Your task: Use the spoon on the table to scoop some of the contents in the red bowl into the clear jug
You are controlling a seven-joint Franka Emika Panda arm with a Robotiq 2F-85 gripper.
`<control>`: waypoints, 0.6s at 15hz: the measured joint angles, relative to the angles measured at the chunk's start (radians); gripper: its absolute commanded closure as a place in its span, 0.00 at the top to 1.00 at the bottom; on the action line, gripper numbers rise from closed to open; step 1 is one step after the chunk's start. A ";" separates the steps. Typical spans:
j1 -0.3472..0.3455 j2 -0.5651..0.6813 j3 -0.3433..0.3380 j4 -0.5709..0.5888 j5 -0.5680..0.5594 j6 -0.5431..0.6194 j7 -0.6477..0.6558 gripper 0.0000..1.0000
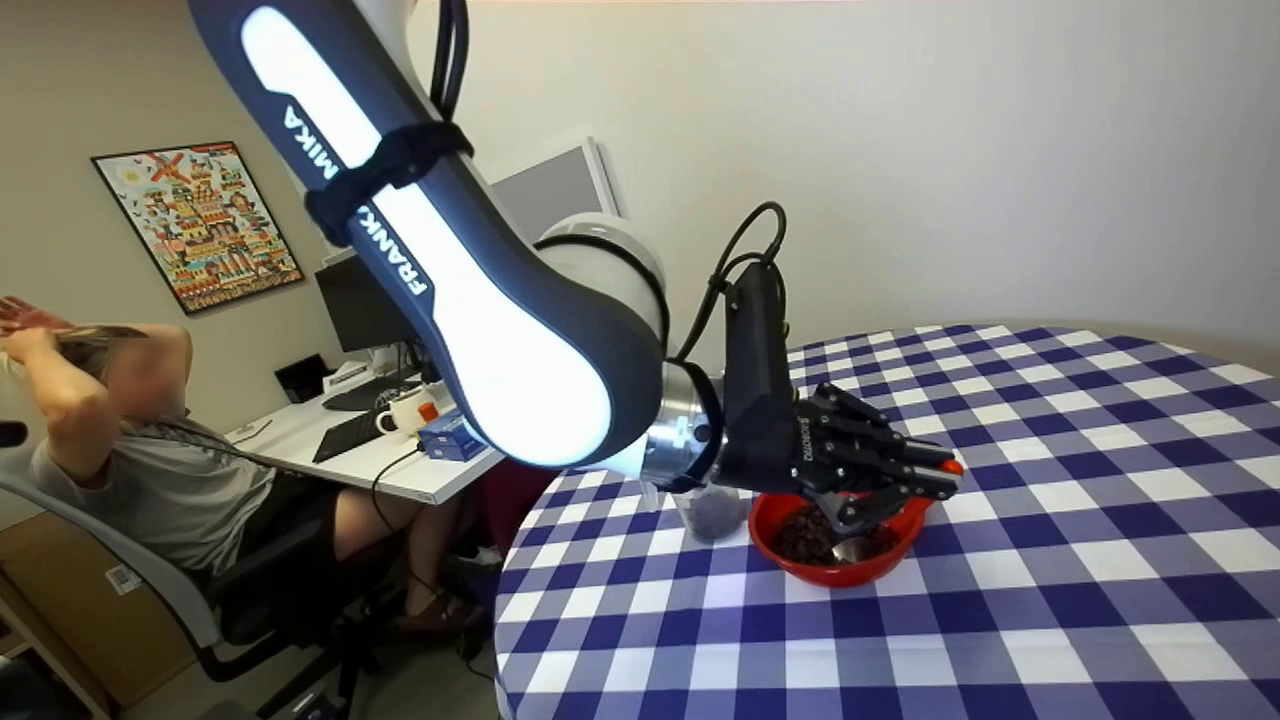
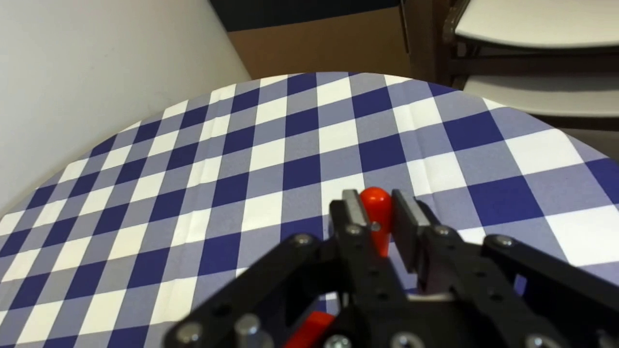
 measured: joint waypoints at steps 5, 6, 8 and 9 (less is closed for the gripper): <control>0.004 0.000 0.003 -0.009 0.135 -0.005 0.000 0.07; 0.004 0.001 0.003 -0.010 0.170 -0.007 0.000 0.07; 0.003 0.002 0.002 -0.012 0.240 -0.018 -0.002 0.07; 0.003 0.003 0.001 -0.013 0.273 -0.025 -0.003 0.07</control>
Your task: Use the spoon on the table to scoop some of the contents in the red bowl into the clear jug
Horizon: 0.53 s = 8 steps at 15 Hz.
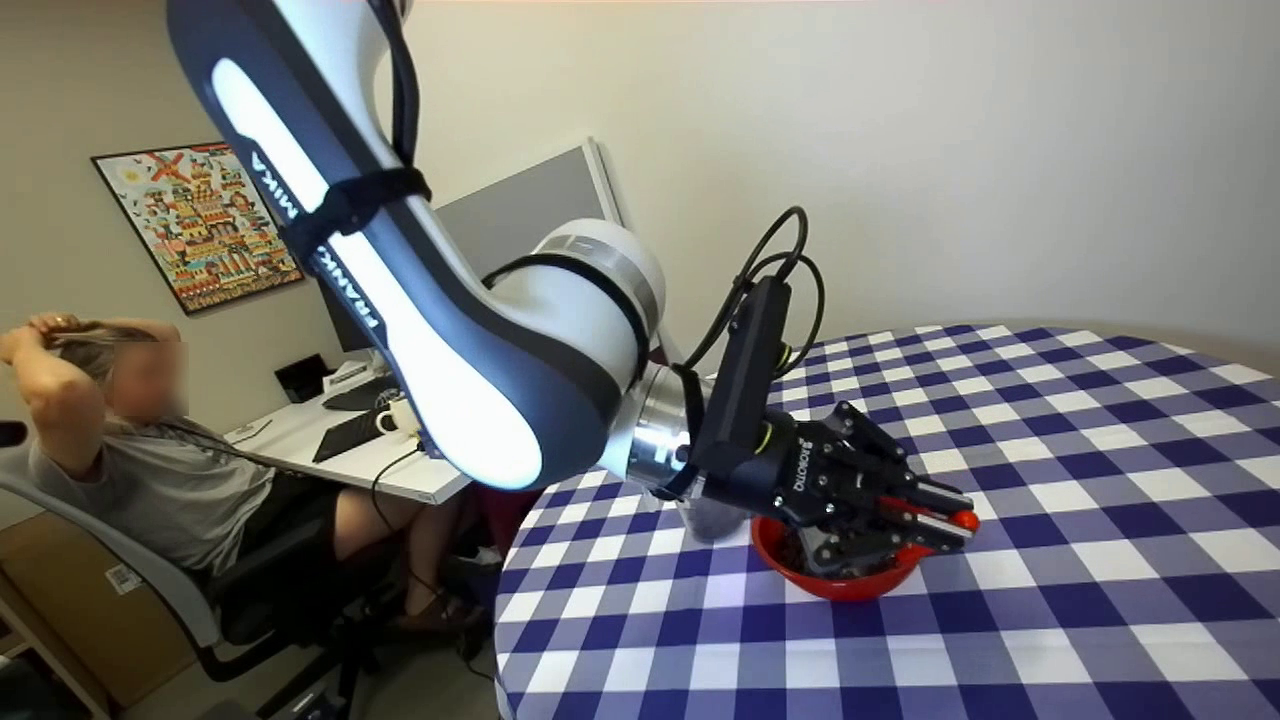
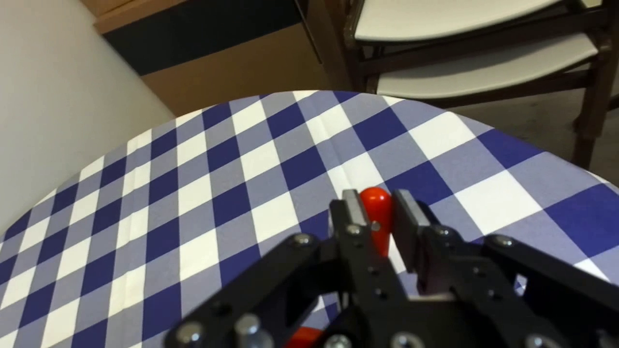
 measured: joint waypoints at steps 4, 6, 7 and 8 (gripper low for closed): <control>-0.006 0.003 -0.006 0.001 0.116 -0.015 -0.011 0.07; -0.010 0.004 -0.006 0.005 0.195 -0.015 -0.029 0.07; -0.011 0.004 -0.006 0.008 0.236 -0.015 -0.039 0.07; -0.011 0.005 -0.005 0.012 0.277 -0.015 -0.048 0.07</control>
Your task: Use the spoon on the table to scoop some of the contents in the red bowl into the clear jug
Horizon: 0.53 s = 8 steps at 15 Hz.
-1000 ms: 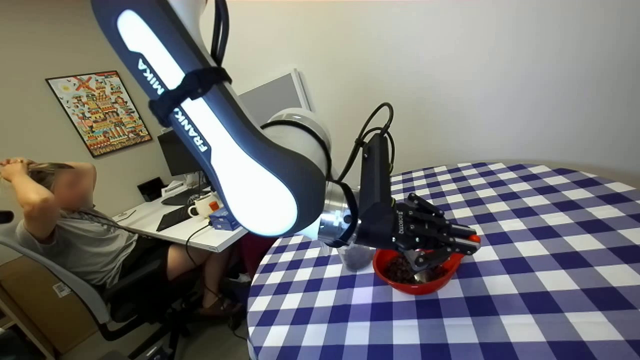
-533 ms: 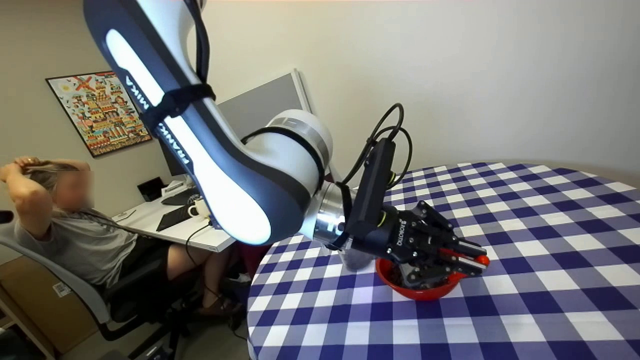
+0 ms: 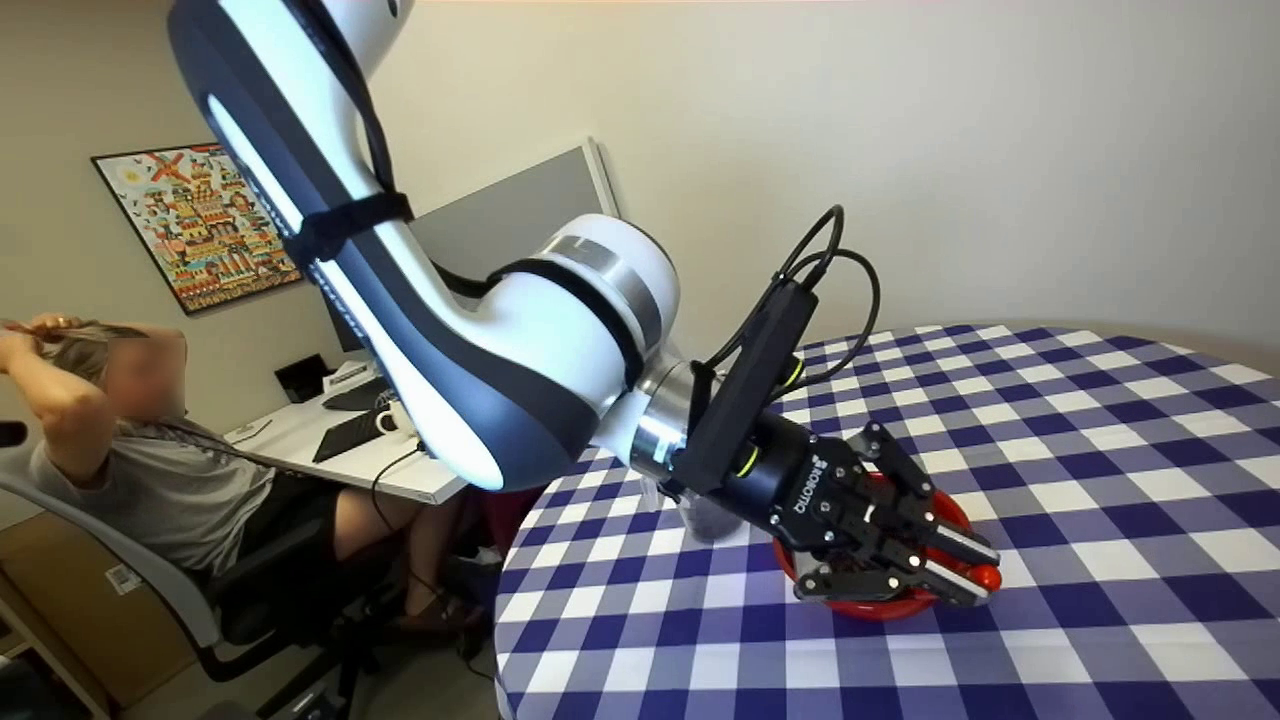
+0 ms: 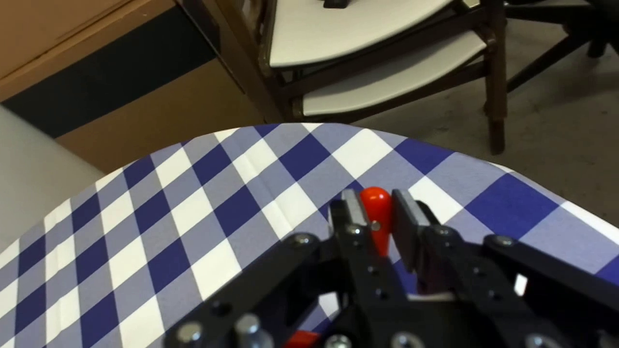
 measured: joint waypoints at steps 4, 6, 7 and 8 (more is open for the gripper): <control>0.001 0.003 0.005 0.018 0.151 0.001 -0.036 0.07; 0.001 0.007 0.008 0.029 0.220 0.002 -0.055 0.07; 0.002 0.009 0.009 0.035 0.252 0.002 -0.063 0.07; 0.002 0.011 0.010 0.040 0.282 0.002 -0.071 0.07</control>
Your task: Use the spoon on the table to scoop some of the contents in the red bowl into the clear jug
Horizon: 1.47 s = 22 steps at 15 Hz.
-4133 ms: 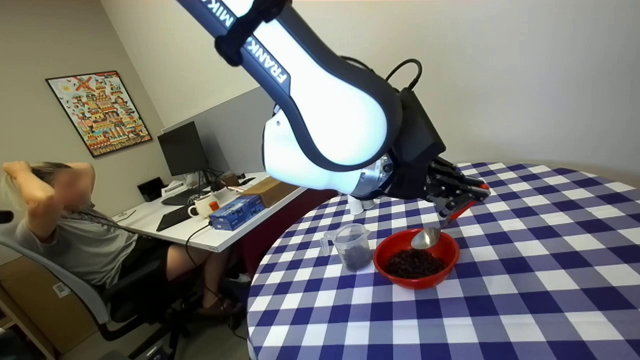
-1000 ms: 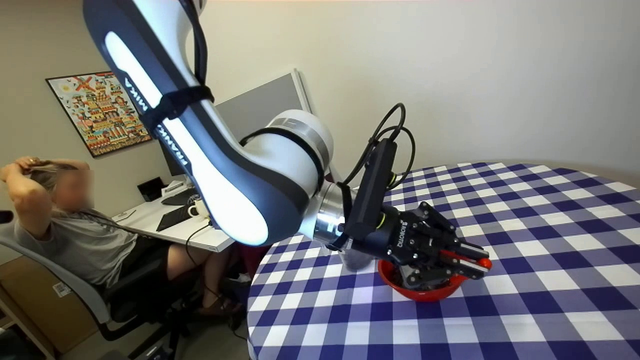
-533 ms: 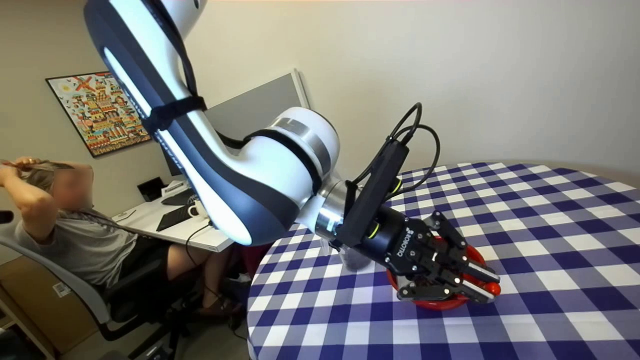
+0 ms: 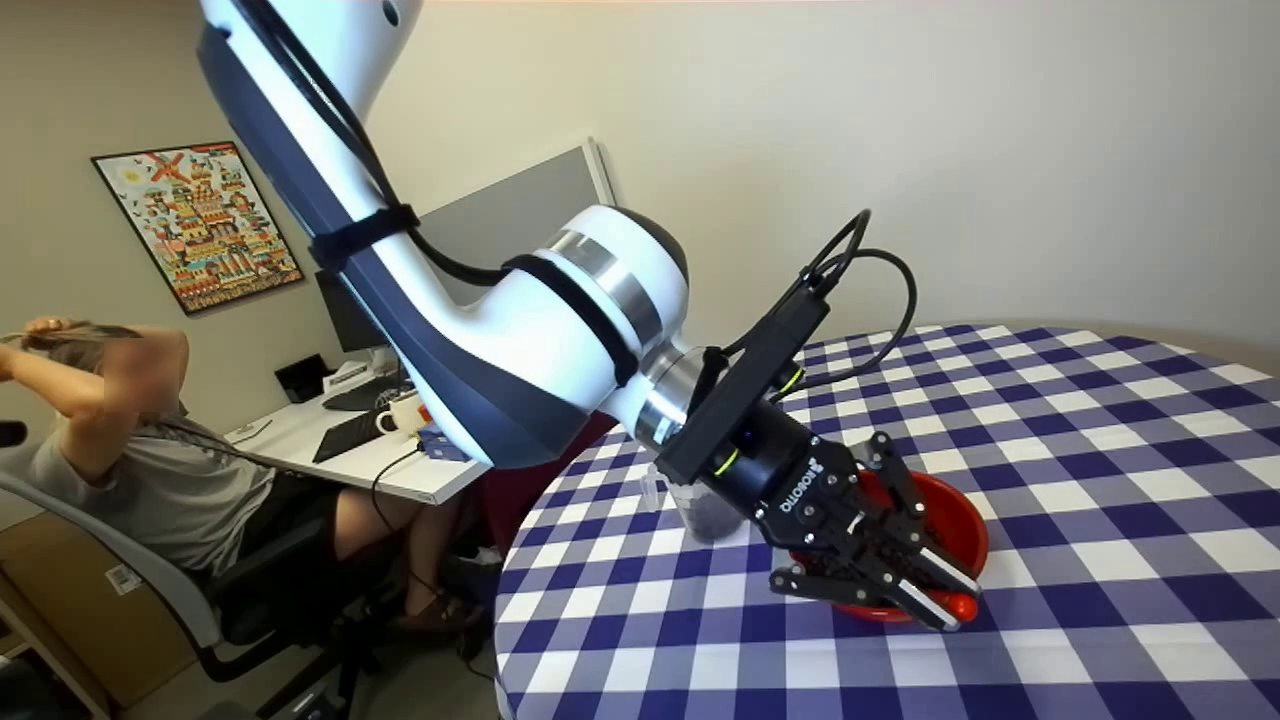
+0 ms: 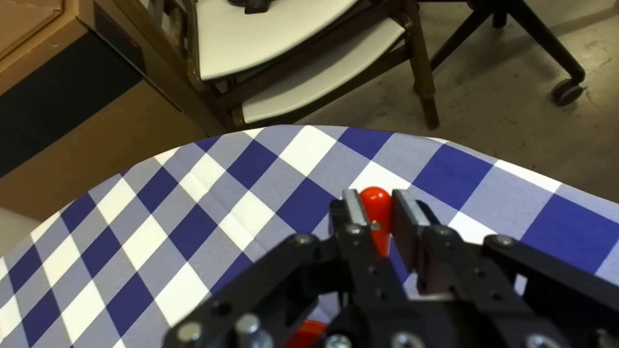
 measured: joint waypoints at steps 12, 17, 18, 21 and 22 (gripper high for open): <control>0.027 0.023 0.035 0.074 0.487 -0.071 -0.134 0.07; 0.054 0.049 0.043 0.147 0.740 -0.169 -0.185 0.07; 0.056 0.055 0.043 0.161 0.776 -0.183 -0.190 0.07; 0.057 0.071 0.039 0.198 0.881 -0.213 -0.196 0.07; 0.057 0.076 0.037 0.210 0.922 -0.223 -0.198 0.07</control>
